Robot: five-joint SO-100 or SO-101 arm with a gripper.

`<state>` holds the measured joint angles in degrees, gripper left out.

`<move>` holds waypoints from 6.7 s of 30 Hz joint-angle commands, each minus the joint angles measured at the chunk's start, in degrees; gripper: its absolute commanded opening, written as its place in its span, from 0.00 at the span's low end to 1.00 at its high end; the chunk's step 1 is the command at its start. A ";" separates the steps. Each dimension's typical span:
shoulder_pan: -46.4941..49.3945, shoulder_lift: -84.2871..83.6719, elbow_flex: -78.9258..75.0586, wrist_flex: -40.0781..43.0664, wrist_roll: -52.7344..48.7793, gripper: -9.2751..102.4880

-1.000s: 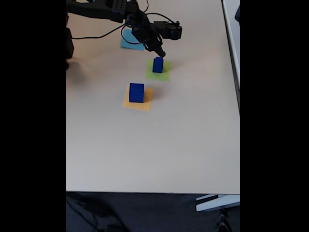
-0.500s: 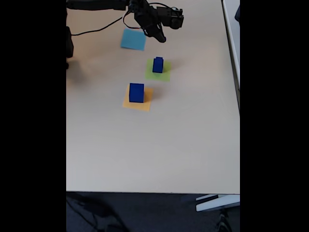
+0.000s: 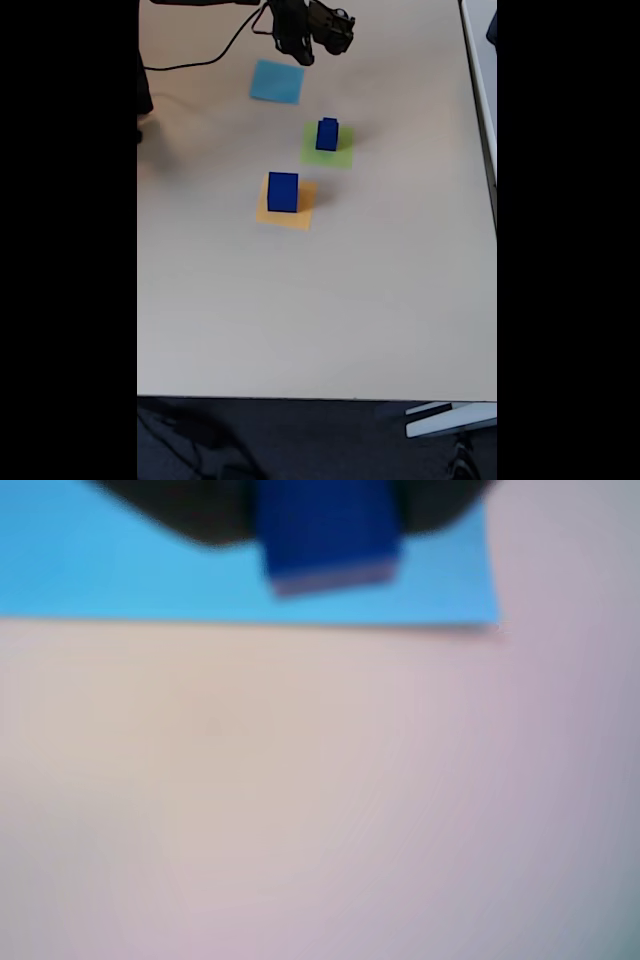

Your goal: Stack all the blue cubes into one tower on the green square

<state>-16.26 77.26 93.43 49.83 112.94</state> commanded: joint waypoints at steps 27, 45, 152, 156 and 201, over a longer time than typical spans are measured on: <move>-3.16 9.58 13.36 -6.15 2.20 0.10; -2.02 8.00 9.93 0.09 -0.79 0.10; 13.62 5.89 -8.70 -4.31 -29.36 0.27; 15.12 6.06 -9.76 -4.66 -33.57 0.28; 21.36 4.83 -4.83 -4.75 -35.33 0.37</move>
<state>4.66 78.93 90.26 45.70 78.13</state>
